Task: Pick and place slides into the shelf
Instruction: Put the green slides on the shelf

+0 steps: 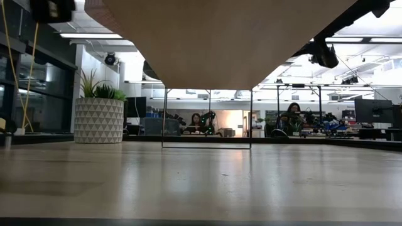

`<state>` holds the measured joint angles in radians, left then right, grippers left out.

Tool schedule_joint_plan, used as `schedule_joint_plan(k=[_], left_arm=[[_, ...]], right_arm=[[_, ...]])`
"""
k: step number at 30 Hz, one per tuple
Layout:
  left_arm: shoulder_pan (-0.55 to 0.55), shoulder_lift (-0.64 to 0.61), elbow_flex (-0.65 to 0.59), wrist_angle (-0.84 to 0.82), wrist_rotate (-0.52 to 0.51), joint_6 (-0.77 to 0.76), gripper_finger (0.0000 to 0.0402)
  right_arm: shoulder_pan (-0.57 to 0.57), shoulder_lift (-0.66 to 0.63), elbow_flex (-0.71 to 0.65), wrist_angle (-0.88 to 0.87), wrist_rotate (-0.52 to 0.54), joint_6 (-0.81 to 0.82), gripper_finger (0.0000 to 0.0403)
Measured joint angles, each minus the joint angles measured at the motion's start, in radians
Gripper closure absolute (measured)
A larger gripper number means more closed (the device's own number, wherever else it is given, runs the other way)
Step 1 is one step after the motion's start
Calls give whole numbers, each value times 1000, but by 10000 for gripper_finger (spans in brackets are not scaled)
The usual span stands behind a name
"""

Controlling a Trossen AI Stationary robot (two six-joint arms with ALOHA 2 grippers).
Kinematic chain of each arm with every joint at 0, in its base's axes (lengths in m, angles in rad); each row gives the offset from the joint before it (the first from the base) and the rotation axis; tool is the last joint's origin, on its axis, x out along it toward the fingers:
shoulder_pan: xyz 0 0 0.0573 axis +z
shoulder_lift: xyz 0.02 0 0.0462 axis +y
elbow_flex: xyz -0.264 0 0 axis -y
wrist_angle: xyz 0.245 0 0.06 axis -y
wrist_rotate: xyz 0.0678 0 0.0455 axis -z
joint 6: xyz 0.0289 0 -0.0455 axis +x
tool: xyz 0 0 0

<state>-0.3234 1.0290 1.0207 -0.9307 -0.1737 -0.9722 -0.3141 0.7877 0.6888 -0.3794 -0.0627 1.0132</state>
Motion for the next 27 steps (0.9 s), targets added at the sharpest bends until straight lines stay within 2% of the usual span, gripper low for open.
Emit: schedule_joint_plan(k=[5, 9, 12, 18, 21, 27], left_arm=[[-192, 7, -45, 72, -135, -314, 401], [-290, 49, -72, 113, -149, -497, 390], [-347, 94, -90, 167, -152, -608, 367], [-418, 190, -100, 235, -148, -777, 294], [-448, 230, -100, 269, -95, -814, 266], [-469, 294, -100, 342, -57, -832, 246]], right_arm=[[0, 2, 0, -3, -29, -51, 256], [0, 3, 0, -3, -67, -80, 256], [0, 2, 0, -4, -95, -98, 256], [0, 2, 0, -5, -143, -122, 256], [0, 2, 0, -7, -158, -134, 256], [0, 1, 0, -12, -174, -157, 256]])
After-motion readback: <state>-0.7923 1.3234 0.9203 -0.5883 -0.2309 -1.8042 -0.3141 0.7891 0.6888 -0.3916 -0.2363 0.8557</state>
